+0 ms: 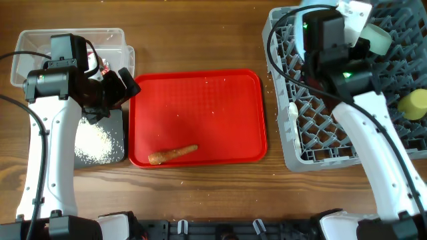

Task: Sort waste into correct bins and load items into the dishwasher rack
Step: 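Lift the plate and stand it upright in the rack's left side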

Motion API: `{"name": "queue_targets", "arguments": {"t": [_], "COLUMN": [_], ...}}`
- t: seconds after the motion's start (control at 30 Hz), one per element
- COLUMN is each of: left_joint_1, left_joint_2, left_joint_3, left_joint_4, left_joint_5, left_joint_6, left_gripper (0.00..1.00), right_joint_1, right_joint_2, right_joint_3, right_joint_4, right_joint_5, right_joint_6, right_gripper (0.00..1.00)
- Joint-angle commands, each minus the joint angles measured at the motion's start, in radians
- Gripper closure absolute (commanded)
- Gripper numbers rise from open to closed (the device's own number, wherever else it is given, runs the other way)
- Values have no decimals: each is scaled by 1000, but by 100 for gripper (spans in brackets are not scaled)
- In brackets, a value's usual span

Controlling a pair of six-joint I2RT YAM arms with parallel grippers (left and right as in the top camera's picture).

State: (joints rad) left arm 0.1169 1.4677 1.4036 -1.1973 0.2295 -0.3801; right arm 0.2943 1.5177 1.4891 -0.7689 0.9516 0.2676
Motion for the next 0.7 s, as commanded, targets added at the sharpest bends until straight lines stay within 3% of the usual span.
{"name": "queue_targets", "arguments": {"t": [0.0, 0.4, 0.67], "left_joint_1": [3, 3, 3], "left_joint_2": [-5, -5, -5], "left_joint_3": [8, 8, 8], "left_joint_4": [3, -1, 0], "left_joint_5": [1, 0, 0], "left_joint_6": [6, 6, 6], "left_gripper": [0, 0, 0], "right_joint_1": [-6, -8, 28], "right_joint_2": [82, 304, 307], "right_joint_3": [-12, -12, -12], "right_joint_4": [-12, -25, -29], "right_joint_5": [160, 222, -197], "right_joint_6": [24, 24, 20], "right_gripper": [96, 96, 96]}}
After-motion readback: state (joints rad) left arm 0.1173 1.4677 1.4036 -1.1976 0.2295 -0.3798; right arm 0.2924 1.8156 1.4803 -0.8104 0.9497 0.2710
